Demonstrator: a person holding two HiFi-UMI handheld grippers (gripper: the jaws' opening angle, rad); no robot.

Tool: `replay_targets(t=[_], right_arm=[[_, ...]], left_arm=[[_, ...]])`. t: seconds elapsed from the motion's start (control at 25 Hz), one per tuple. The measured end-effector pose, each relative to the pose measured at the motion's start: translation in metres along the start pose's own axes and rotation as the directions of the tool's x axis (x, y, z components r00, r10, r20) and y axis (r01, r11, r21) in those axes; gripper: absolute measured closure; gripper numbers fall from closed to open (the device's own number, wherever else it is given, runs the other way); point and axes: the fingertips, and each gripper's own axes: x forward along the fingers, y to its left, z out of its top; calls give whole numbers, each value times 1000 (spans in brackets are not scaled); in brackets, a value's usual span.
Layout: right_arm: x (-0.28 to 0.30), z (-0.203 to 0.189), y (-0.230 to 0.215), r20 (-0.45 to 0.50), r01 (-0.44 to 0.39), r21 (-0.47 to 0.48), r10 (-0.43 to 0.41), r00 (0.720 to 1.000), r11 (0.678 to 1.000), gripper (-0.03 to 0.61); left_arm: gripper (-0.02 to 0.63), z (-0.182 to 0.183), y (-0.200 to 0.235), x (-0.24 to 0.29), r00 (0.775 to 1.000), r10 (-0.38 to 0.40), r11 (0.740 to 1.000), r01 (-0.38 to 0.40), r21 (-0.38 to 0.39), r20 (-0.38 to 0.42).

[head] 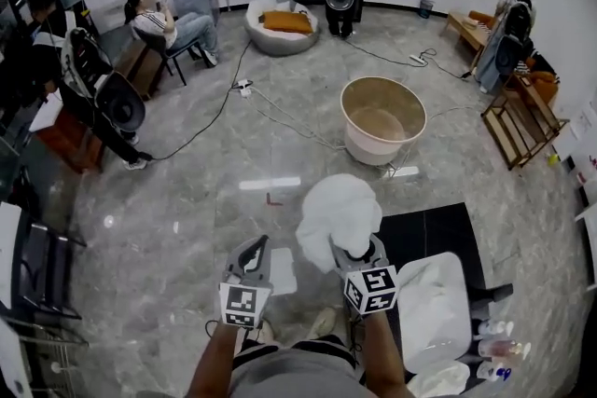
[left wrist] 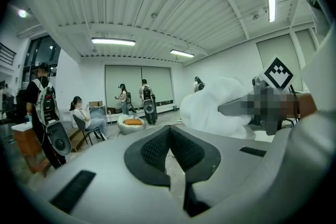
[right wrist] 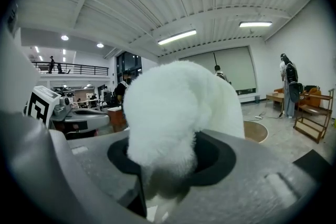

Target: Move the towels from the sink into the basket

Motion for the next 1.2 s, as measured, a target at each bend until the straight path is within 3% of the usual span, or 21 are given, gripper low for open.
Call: replay_targets(t=[0.28,0.6,0.96,1.2], right_arm=[[25,-1,99,0,-60,-25,60,998,998,374],[51,-4,167,10,-44,-66,45,999,997,373],[85,-34,193,-31,-43,-73,41,999,996,373],[129,-87,185,-120,-85,-60,77,990,995,374]], left_arm=[[604,-15,62,-59,999,34,999,-34,-5,3],[604,-36,117,-98,1000,8,1000,-8,7,7],[604,-74,151,-92,1000,6,1000,-7,-30,-23],[604,-129,163,-64,997,15,994,-24,-105,-82]])
